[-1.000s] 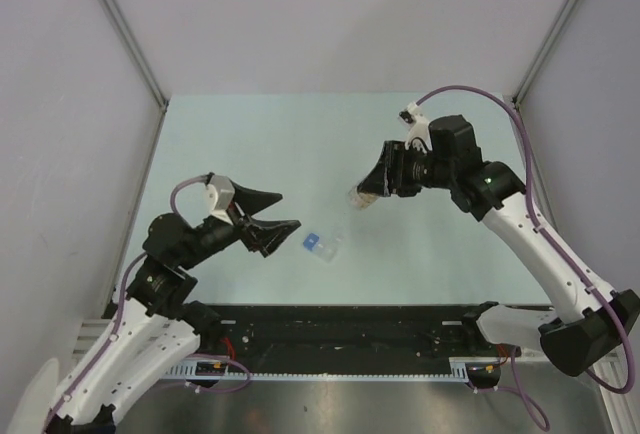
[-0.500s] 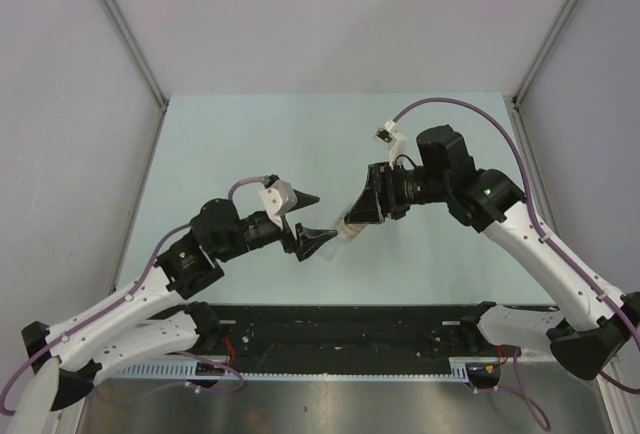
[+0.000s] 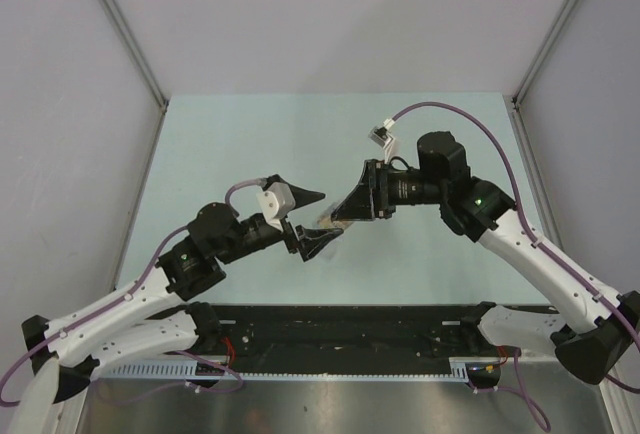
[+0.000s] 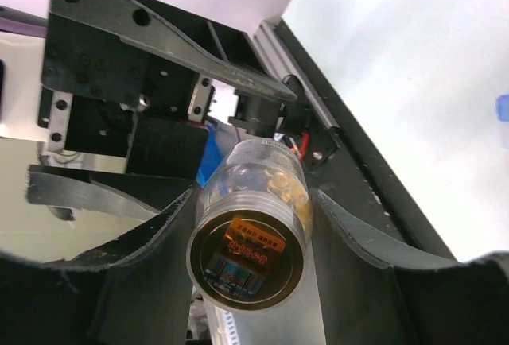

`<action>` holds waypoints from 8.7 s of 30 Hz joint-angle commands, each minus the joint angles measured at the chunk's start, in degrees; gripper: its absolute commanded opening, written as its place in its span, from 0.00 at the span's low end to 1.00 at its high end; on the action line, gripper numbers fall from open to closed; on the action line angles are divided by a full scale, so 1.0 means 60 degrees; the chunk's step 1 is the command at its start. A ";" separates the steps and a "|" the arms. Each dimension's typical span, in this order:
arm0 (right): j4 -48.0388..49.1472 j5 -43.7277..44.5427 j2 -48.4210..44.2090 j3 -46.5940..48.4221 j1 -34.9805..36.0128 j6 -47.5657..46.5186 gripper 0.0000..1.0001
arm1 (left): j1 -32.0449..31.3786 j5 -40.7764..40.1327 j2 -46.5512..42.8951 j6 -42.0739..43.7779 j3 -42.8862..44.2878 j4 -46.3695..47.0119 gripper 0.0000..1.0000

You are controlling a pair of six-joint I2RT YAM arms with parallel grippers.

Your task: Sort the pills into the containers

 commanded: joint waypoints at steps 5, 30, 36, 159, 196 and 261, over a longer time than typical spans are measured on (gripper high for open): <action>0.2525 -0.0547 -0.0548 -0.0428 0.0260 0.1757 0.00 | -0.0281 -0.0270 0.0191 0.0159 0.0139 0.0526 0.77; 0.2848 -0.0152 -0.0856 -0.1029 0.0362 0.2138 0.09 | -0.0398 0.0110 0.0074 -0.0573 0.0432 0.0541 0.00; 0.2994 -0.0021 -0.0973 -0.1014 0.0348 0.1992 0.44 | -0.0398 0.0199 -0.0072 -0.0807 0.0213 0.0555 0.00; 0.8794 -0.0088 -0.1018 -0.0765 0.3249 -0.2330 0.00 | -0.0442 0.1194 -0.2255 -0.4631 -0.0916 0.2723 0.01; 0.7442 0.5686 -0.1778 -0.0721 0.2032 0.0200 0.84 | -0.0442 0.1386 -0.2299 -0.4587 -0.1282 0.3221 0.00; 0.2510 1.5201 -0.0035 0.2166 0.8404 -0.1289 0.69 | -0.0442 0.0535 -0.2167 -0.4544 -0.1428 0.3046 0.00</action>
